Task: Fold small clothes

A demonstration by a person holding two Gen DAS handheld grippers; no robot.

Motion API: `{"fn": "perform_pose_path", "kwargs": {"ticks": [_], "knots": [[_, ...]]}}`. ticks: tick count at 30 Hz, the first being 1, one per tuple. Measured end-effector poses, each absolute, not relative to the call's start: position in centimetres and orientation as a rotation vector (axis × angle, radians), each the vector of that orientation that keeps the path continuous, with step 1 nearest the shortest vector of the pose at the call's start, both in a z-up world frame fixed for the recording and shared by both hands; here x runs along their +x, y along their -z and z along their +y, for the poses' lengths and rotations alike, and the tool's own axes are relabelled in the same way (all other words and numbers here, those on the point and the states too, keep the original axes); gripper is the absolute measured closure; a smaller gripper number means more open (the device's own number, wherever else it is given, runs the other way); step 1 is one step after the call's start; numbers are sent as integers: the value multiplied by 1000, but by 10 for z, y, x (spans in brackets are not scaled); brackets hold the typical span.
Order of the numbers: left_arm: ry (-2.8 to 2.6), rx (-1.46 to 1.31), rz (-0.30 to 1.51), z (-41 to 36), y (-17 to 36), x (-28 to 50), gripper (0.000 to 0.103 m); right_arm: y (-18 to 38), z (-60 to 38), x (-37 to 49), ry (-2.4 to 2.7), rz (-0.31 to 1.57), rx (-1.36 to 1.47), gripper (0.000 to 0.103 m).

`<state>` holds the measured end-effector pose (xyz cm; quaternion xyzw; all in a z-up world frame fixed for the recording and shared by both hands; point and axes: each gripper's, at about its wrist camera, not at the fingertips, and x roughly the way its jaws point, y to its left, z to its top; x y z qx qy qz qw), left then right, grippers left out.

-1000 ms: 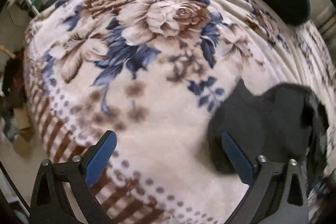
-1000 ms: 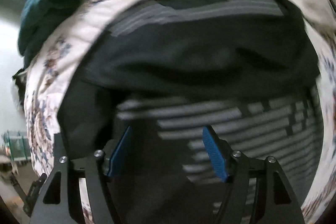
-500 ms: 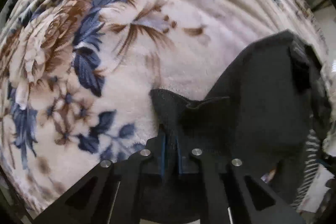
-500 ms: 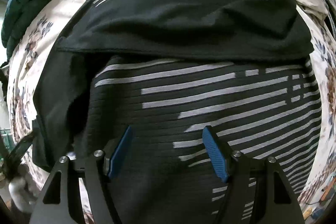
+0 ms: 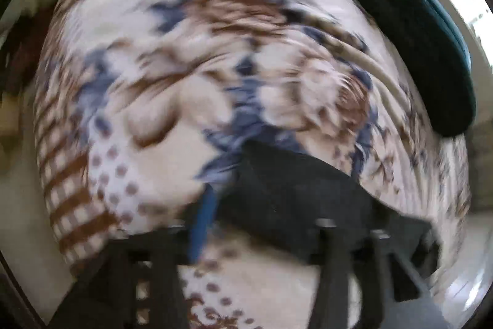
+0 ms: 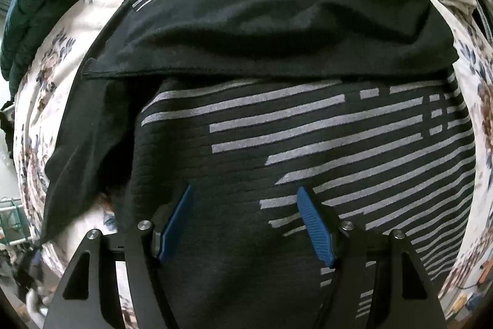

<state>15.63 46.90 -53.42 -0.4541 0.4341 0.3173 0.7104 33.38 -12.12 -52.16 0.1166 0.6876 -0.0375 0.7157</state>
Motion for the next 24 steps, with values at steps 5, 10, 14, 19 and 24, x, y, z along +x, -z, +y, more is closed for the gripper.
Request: {"fn": "perform_pose_path", "kwargs": {"ticks": [5,10,14,19,24], "knots": [[-641,-1216,901,469,562,144,44,518,-107,338,58,1518,220,32],[-629,-1123,1013,481,592,187,46,520,-97,342,44,1524,210,32],[-544,-1037,905,493,566,203,96,521,-88,343,34,1526,187,32],[-529,-1008,766,513,520,206,96,522,-88,341,45,1525,167,32],[-524,-1048,747,544,531,222,95,519,-87,345,76,1507,179,32]]}}
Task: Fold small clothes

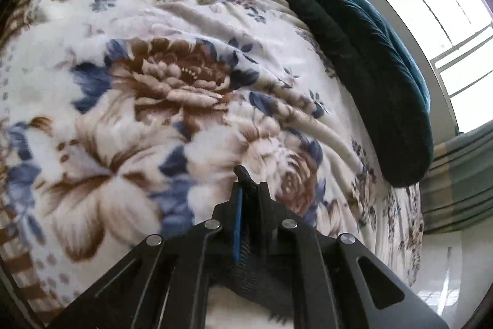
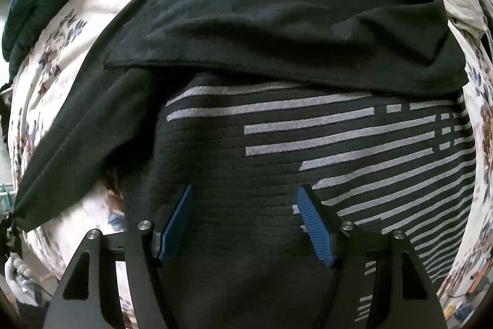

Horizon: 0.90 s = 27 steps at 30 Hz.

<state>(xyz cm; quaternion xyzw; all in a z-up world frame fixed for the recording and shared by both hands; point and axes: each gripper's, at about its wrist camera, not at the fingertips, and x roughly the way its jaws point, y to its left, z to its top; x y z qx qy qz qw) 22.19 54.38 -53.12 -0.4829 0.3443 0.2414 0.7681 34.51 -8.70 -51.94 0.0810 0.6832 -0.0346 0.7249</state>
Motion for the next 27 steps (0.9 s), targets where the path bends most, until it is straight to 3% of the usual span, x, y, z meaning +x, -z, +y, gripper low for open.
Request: {"fn": "perform_pose_path", "kwargs": {"ticks": [2,4,5,7,10,15,17,18,19,20,23,27], "knots": [[-520,-1114,778,552,547,225,92,518,-87,348,88,1501,171,32],[-542,-1158,785,552,554,213,81,518,-89,350,90,1499,177,32],[-557,-1188,782,552,556,202,62,518,-89,352,92,1500,178,32],[-563,-1273,728,545,559,176,44,518,-89,353,92,1501,185,32],[-537,-1408,672,526,572,149,44,522,-89,353,93,1508,190,32],[-530,-1447,736,506,607,180,44,532,-87,355,112,1519,183,32],[-579,-1385,721,507,602,193,47,533,-89,357,153,1508,158,31],[-606,-1334,721,508,596,202,54,531,-90,360,204,1492,111,26],[-615,-1297,729,510,591,210,88,528,-92,363,258,1470,56,23],[-618,-1259,745,511,586,219,97,524,-96,367,306,1442,13,20],[-609,-1140,754,510,562,243,98,514,-112,380,386,1388,-9,8],[-566,-941,772,489,518,272,98,511,-138,400,422,1366,-16,7]]}}
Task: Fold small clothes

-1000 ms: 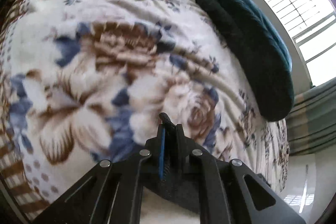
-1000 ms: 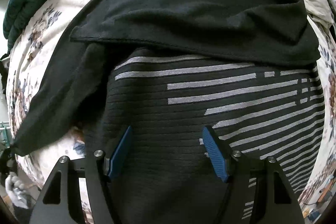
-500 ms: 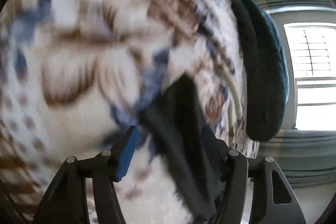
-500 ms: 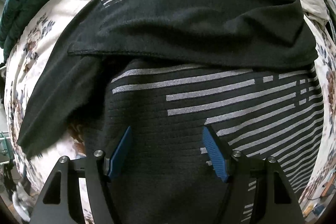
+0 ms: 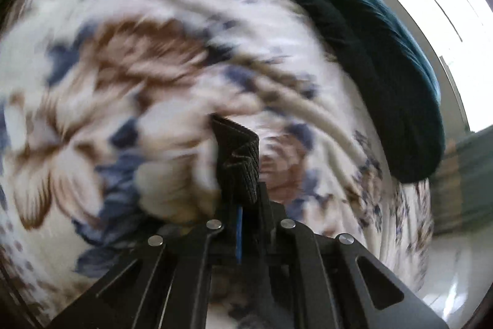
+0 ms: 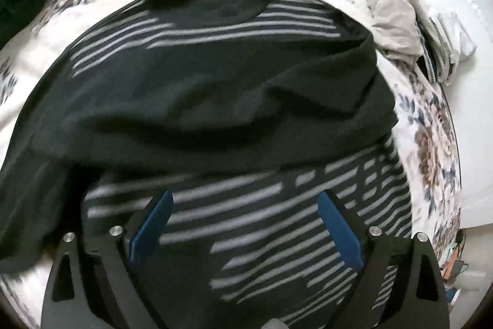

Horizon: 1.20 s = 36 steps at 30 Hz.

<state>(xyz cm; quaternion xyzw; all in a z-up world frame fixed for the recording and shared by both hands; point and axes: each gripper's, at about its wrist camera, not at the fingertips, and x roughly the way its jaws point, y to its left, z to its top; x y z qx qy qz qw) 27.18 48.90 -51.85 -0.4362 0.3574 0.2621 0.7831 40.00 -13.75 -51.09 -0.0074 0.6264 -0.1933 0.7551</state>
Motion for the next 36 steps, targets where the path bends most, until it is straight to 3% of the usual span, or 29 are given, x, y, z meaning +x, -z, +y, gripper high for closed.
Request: {"fn": "perform_pose_path", "kwargs": {"ticks": [5,10,21,25,26,28,29,30,36], "knots": [[-438,-738,786,418,454,318,98,514,-169,422,410,1339,-19,7],[-181,-569,851,281,416,390,98,520,-221,418,341,1370,169,7],[338,-460,998,-88,428,482,97,507,-352,405,358,1386,362,7],[366,-392,1035,-157,428,485,93,499,-393,408,339,1389,330,7],[364,-375,1023,-166,425,485,87,497,-403,408,330,1392,323,7],[364,-345,985,-167,417,483,55,495,-424,407,317,1402,322,7],[358,-325,974,-167,415,481,22,494,-434,405,308,1408,335,7],[343,-300,962,-162,413,478,10,491,-443,402,295,1409,360,7],[29,-279,850,-45,417,442,10,467,-461,413,164,1354,545,7]]}}
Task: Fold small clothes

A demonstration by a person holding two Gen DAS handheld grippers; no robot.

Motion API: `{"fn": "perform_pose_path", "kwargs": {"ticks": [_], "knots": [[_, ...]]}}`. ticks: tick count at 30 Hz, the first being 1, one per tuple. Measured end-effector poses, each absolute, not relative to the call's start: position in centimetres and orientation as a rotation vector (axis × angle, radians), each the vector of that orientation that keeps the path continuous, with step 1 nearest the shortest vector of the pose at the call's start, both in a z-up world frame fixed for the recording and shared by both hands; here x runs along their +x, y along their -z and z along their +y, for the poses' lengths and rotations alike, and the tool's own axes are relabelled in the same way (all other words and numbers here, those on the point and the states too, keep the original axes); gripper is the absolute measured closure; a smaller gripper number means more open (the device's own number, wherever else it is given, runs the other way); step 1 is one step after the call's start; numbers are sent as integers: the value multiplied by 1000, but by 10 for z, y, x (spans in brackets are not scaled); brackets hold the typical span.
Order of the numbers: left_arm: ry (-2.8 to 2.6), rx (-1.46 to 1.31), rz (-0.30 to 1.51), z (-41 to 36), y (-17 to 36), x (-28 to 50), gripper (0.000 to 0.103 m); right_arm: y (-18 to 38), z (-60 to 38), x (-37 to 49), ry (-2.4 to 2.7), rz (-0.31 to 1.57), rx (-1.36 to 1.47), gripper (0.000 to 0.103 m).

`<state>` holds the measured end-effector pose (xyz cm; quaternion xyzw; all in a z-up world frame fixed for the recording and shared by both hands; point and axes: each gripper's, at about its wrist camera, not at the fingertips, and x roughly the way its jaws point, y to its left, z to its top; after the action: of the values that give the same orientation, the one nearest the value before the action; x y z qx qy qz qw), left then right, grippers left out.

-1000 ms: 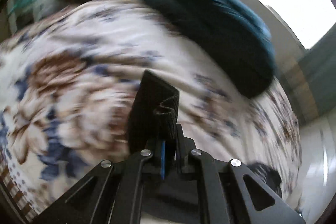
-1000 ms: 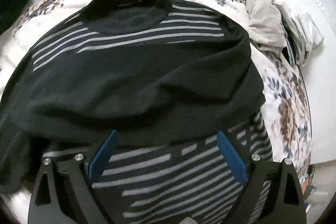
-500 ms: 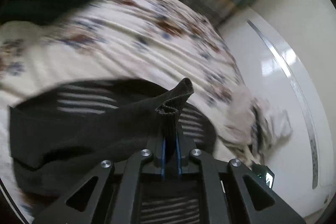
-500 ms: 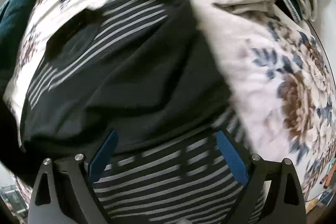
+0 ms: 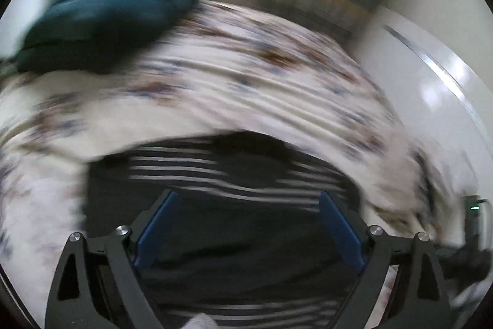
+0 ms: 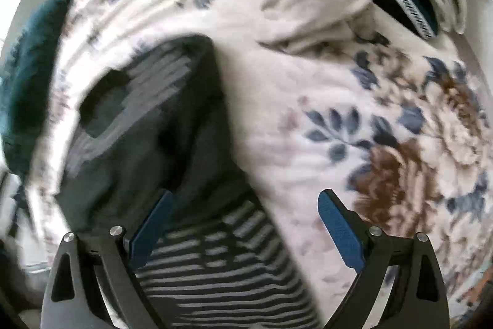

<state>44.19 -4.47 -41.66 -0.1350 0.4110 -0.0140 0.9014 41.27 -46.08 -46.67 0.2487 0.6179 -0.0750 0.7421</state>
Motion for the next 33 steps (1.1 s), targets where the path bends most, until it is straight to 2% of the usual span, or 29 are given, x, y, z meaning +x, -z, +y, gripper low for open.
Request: {"fn": "perform_pose_path", "kwargs": {"ticks": [4,6,7,8,9,10,11,12,16,21,24,26,28,30,32,33], "knots": [[-225,-323,912,49,437,414,5,469,-436,452,44,1333,573,9],[-304,-311,959,72,450,408,5,484,-414,475,12,1363,505,28],[-360,-313,987,86,458,404,5,495,-404,483,4,1399,463,33],[-397,-326,1000,98,464,399,5,508,-392,491,-3,1451,420,42],[-427,-334,1008,105,469,395,5,520,-384,495,-13,1486,398,56],[-452,-338,1017,110,473,391,5,530,-375,499,-21,1517,372,66],[-471,-350,1025,117,477,388,5,537,-367,499,-25,1531,339,90],[-483,-361,1028,120,482,386,5,538,-364,497,-20,1511,326,98],[-501,-386,1036,125,492,382,5,498,-369,480,21,1362,325,99],[-456,-393,1049,124,502,397,5,454,-394,457,90,1294,318,99],[-420,-382,1069,119,511,410,5,463,-419,452,166,1343,304,99],[-398,-376,1088,117,518,420,5,493,-430,456,174,1474,315,98],[-374,-379,1109,116,525,435,5,511,-431,458,173,1562,291,93],[-357,-373,1115,116,526,449,5,511,-428,463,185,1580,255,73],[-309,-353,1119,114,527,469,5,493,-427,468,196,1497,282,58],[-289,-314,1123,110,529,482,5,487,-426,470,197,1466,289,56]]}}
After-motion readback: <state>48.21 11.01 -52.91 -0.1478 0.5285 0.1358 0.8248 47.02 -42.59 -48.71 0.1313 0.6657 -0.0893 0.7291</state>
